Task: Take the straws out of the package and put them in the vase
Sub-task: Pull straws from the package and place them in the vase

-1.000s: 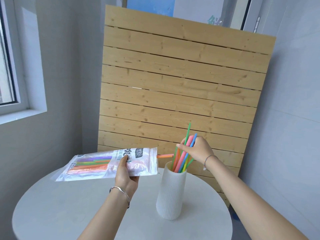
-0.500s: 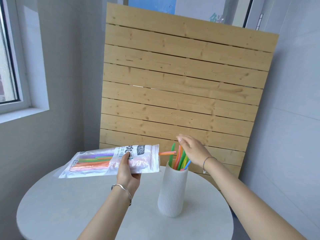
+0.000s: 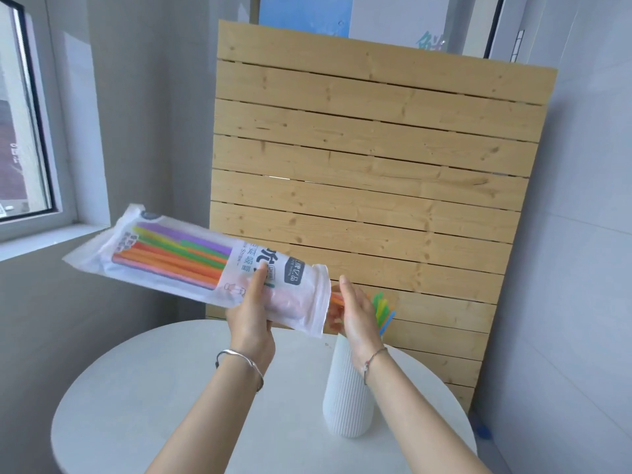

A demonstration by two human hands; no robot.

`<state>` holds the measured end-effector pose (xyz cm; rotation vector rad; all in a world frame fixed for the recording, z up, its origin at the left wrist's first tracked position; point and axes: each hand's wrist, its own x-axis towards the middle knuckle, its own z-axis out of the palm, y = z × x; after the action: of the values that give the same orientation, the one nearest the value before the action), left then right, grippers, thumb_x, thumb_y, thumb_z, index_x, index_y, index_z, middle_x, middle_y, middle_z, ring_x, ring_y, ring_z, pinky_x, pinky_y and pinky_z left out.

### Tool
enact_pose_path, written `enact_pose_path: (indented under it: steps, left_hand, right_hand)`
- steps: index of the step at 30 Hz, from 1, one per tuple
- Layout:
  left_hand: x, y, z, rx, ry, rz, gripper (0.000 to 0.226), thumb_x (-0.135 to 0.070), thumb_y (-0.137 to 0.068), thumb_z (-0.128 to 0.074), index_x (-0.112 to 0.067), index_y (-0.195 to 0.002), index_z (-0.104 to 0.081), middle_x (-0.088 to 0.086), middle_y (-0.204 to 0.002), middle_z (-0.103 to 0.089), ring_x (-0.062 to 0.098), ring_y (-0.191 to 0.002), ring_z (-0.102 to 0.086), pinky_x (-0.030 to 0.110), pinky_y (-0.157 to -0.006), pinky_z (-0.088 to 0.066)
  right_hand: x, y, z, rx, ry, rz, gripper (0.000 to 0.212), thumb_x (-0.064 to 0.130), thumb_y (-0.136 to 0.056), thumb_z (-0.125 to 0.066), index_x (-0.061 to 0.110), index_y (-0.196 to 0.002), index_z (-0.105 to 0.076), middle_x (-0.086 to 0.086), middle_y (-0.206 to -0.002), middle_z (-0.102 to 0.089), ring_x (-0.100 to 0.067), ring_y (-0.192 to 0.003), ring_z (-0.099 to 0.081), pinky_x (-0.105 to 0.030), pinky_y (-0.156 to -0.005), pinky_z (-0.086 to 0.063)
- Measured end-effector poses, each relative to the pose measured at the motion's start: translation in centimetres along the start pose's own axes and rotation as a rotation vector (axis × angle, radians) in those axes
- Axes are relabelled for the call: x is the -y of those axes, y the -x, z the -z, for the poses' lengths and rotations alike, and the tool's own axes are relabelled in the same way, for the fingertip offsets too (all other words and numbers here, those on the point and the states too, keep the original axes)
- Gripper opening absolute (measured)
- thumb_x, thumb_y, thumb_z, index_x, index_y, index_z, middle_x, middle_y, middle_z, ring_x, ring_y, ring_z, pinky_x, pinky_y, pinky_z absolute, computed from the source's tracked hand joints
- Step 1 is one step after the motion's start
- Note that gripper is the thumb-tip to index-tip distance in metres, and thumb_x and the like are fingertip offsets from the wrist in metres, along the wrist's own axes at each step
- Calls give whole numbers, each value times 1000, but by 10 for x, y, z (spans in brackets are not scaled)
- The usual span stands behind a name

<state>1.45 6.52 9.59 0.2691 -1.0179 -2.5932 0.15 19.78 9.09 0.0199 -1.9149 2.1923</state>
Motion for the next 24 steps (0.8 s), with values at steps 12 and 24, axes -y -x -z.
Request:
enact_pose_path:
  steps: [12, 24]
  left_hand:
    - [0, -7, 6, -67, 221, 225, 25, -24, -87, -66, -18, -111, -60, 5, -123, -65, 20, -111, -62, 35, -103, -47]
    - [27, -10, 24, -179, 183, 357, 11, -26, -88, -65, -23, -80, -59, -4, -85, -62, 10, -71, -60, 22, -61, -52]
  right_hand:
    - [24, -10, 27, -68, -360, 113, 12, 25, -88, -62, 16, -80, -62, 9, -50, -46, -5, -41, -42, -16, -39, -33]
    - [69, -32, 82, -381, 94, 441, 50, 34, -99, -35, 16, -56, -51, -2, -48, -39, -4, -34, -33, -21, -41, -26]
